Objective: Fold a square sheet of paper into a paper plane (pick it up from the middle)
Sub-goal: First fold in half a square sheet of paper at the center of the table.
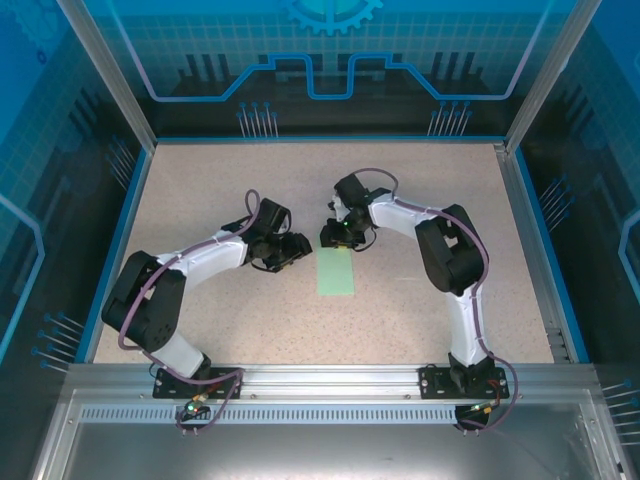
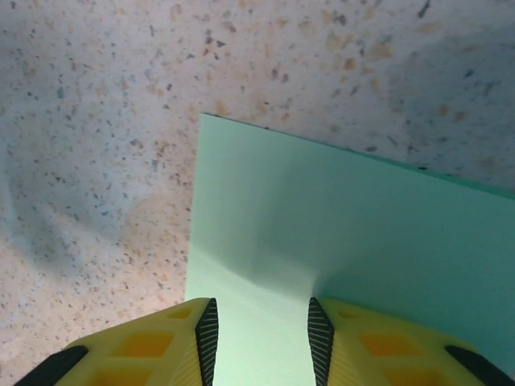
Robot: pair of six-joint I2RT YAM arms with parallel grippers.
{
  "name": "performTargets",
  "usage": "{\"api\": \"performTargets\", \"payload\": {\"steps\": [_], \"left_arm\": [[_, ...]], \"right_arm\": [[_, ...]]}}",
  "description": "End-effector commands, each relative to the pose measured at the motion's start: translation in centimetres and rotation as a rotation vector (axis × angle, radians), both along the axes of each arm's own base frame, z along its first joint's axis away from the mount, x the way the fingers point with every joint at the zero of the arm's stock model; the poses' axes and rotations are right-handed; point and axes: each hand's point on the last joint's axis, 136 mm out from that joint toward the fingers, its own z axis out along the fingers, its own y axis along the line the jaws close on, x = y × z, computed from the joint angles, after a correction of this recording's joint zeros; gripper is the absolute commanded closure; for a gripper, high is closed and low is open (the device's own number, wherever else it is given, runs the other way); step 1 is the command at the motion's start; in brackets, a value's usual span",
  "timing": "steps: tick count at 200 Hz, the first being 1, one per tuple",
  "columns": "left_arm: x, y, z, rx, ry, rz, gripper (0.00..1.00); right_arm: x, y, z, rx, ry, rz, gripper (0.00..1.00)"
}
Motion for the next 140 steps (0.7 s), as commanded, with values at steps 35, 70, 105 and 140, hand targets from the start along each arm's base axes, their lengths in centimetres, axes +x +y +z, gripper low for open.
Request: {"api": "performTargets", "payload": {"steps": [35, 70, 105, 140], "left_arm": [[-1.8, -1.4, -1.3, -0.128, 0.090, -0.005, 0.38], [-2.4, -2.4, -1.8, -0.174, 0.122, -0.017, 0.33], [-2.9, -3.8, -1.9, -0.203, 0.144, -0.043, 0.29], [-3.6, -4.9, -2.2, -0.223, 0.178, -0.062, 0.26]], "right_arm": [[0.8, -2.7, 2.8, -0.108, -0.066, -0.081, 0.62], [1.6, -2.9, 1.0, -0.102, -0.027, -0.119, 0.64], [2.7, -3.3, -0.1, -0.108, -0.018, -0.147, 0.65], [2.5, -4.8, -1.9, -0.133, 0.027, -0.200, 0.66]]}}
